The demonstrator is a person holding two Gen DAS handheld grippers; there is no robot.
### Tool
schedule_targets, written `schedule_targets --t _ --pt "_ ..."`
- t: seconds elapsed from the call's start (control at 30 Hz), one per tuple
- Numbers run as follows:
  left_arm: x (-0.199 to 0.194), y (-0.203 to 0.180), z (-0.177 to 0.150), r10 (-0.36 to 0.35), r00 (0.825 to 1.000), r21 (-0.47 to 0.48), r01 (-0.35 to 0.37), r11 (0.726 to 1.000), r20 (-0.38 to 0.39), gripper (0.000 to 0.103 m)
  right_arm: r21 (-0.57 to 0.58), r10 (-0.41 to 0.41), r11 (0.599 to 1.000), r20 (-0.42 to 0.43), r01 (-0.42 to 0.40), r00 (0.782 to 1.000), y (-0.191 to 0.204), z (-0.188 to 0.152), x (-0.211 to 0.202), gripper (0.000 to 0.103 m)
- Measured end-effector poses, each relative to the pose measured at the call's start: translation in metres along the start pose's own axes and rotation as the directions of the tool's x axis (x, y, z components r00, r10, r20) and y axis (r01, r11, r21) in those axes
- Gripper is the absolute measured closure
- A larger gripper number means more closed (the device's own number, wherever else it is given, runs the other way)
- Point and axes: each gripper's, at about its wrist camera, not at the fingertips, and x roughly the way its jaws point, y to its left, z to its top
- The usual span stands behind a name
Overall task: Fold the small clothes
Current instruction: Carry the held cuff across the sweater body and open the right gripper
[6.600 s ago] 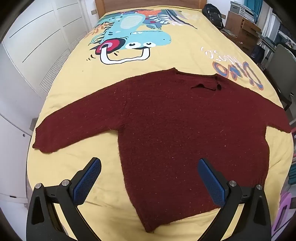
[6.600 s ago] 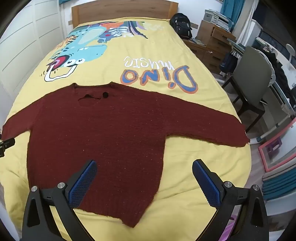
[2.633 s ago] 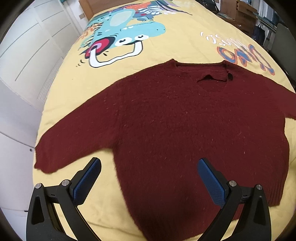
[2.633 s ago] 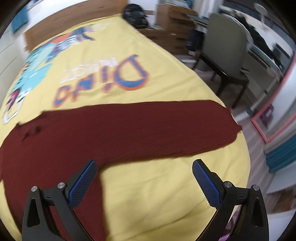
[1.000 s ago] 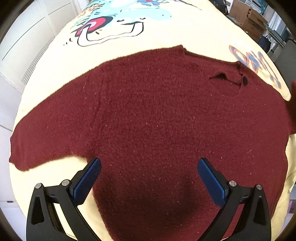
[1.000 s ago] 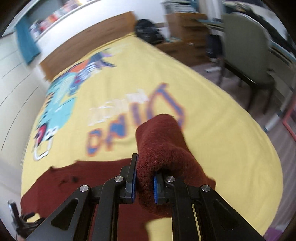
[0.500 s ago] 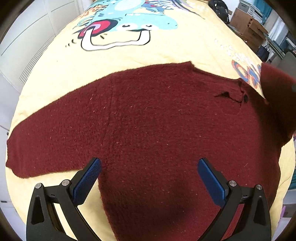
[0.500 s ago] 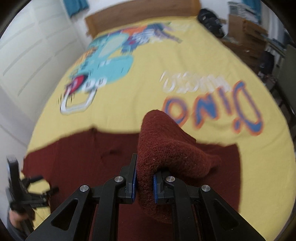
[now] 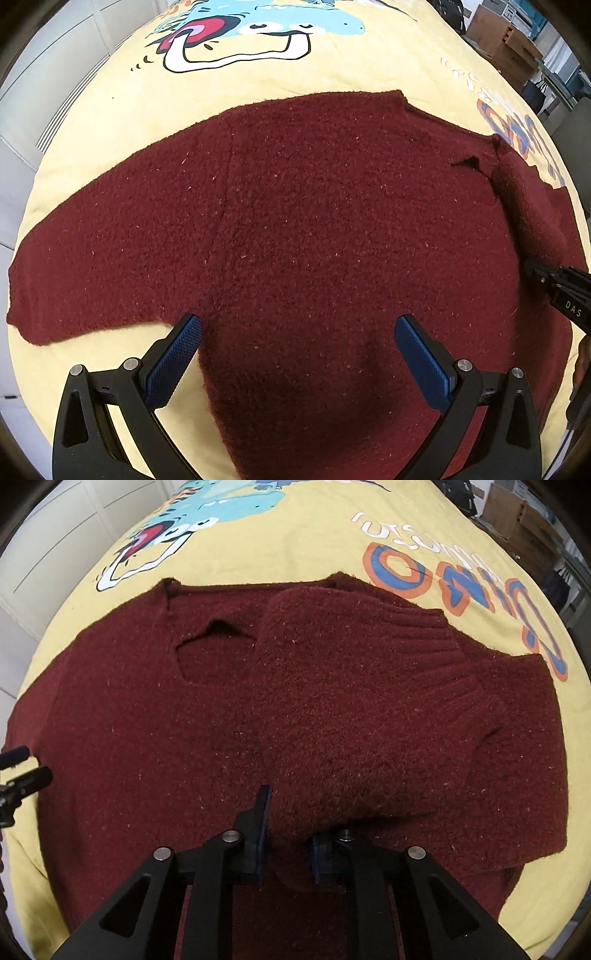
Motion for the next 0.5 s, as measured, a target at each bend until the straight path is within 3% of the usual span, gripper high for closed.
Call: schedule_targets --t 0.03,0.13,0.23,0.27,0.5 --pt "-0.001 -0.001 0.0 0.001 1.0 -0.001 -0.001 1.0 -0.001 0.001 0.0 -0.005 1.0 -0.002 0.005 1.0 -0.001 0.001 -0.002 0.079" --pt "-0.003 -0.003 0.001 0.01 1.0 0.003 -0.01 1.0 0.0 0.001 -0.007 -0.035 0.999 -0.002 0.035 0.999 -0.007 0.003 -0.014 0.045" --pt "-0.005 -0.007 0.004 0.018 1.0 0.016 -0.018 1.0 0.0 0.001 -0.001 -0.047 0.999 0.005 0.047 0.999 -0.023 -0.002 -0.031 0.036" --pt "-0.005 -0.008 0.003 0.018 1.0 0.02 -0.018 1.0 0.001 0.001 -0.002 -0.052 0.999 -0.001 0.052 0.999 -0.029 -0.006 -0.035 0.028" --pt "-0.011 -0.029 0.009 0.02 1.0 0.073 -0.021 0.997 0.015 0.001 0.067 -0.11 0.992 0.047 0.107 0.993 -0.089 -0.044 -0.073 0.025"
